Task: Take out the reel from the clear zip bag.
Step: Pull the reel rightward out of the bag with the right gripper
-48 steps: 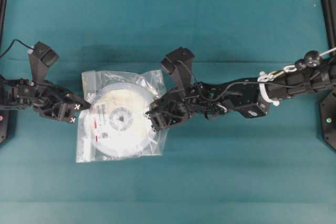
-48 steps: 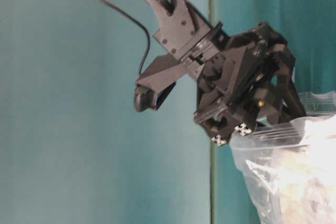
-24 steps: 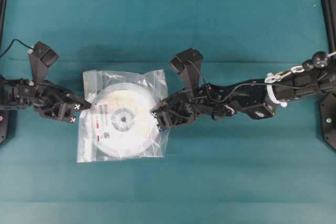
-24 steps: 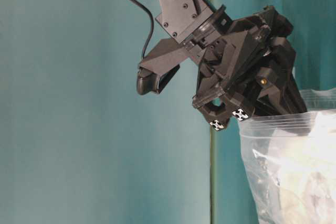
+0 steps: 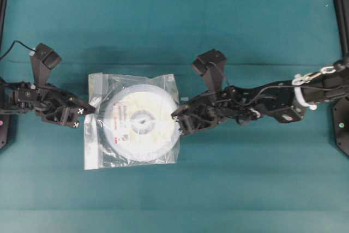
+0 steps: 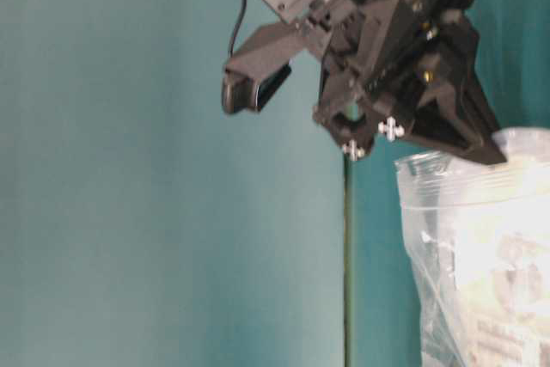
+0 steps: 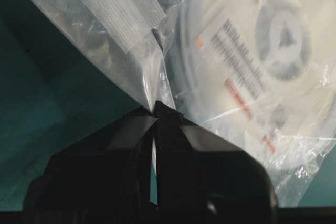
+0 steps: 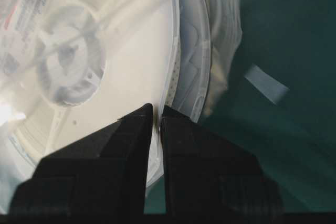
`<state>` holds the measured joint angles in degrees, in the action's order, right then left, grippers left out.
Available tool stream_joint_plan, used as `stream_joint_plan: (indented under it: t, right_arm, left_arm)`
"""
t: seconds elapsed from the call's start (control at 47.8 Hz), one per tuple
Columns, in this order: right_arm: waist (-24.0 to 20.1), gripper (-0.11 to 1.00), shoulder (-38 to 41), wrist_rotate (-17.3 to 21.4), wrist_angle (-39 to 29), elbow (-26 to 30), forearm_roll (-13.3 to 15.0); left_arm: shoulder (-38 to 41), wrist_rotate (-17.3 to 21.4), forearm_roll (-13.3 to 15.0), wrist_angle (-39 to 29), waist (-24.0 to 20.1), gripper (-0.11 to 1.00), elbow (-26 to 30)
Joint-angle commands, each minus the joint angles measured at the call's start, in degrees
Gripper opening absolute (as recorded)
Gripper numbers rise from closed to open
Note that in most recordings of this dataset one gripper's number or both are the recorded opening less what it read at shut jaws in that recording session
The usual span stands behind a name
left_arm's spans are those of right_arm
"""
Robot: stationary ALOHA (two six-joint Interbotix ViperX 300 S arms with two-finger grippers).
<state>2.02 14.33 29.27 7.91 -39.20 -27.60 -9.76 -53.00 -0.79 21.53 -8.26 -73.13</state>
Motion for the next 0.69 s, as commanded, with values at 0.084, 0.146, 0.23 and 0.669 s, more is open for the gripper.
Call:
stream_joint_plan:
  t: [0.084, 0.146, 0.23, 0.669]
  right_arm:
    - [0.09, 0.08, -1.05, 0.44, -0.18, -2.11, -0.26]
    - [0.18, 0.08, -1.14, 0.44, -0.18, -2.37, -0.35]
    - [0.18, 0.08, -1.32, 0.44, -0.18, -2.72, -0.62]
    - [0.18, 0.08, -3.96, 0.53, -0.44, -6.5, -1.05]
  left_arm:
    - [-0.79, 0.09, -0.18, 0.26, 0.09, 0.0, 0.44]
    - [-0.79, 0.09, -0.18, 0.26, 0.09, 0.0, 0.44]
    - [-0.79, 0.09, -0.18, 0.26, 0.09, 0.0, 0.44]
    - [-0.88, 0.18, -0.18, 0.26, 0.09, 0.0, 0.53]
